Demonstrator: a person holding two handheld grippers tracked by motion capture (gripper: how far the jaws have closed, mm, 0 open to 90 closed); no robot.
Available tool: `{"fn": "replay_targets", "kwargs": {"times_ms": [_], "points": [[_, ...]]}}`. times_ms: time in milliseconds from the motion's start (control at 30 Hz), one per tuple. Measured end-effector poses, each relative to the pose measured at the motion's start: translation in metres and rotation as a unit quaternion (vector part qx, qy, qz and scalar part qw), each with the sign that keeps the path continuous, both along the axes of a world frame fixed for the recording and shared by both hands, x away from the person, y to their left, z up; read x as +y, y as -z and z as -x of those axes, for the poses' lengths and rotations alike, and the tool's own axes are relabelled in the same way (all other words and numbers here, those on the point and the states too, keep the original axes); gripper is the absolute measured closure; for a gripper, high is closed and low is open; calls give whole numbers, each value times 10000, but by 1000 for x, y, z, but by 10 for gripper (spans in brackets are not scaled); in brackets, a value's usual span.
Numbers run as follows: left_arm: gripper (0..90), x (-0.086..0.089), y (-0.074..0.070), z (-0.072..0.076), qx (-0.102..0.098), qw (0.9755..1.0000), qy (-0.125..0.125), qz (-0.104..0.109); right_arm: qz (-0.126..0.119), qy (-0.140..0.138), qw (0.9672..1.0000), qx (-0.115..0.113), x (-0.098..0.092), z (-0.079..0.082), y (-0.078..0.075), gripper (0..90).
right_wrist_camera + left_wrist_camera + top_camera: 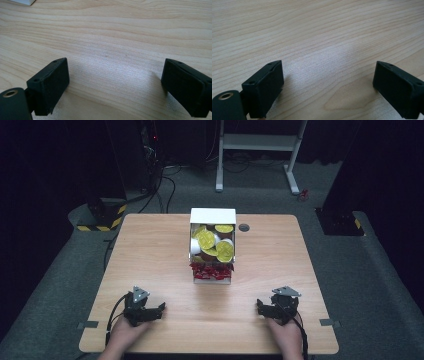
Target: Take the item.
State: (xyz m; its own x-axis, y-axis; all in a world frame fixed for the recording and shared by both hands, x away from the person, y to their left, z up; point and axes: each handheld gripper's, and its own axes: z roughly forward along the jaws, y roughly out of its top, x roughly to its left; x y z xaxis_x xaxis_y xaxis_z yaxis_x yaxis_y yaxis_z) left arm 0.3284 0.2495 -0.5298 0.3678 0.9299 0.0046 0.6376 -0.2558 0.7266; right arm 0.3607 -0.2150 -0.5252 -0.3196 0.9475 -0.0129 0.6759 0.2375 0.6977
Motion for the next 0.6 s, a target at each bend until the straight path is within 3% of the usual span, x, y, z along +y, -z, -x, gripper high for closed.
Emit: {"fn": "replay_targets", "kwargs": {"times_ms": [600], "points": [[97,0,0,0,18,10000,13,3,0,-35,10000,-12,0,0,0,85]]}}
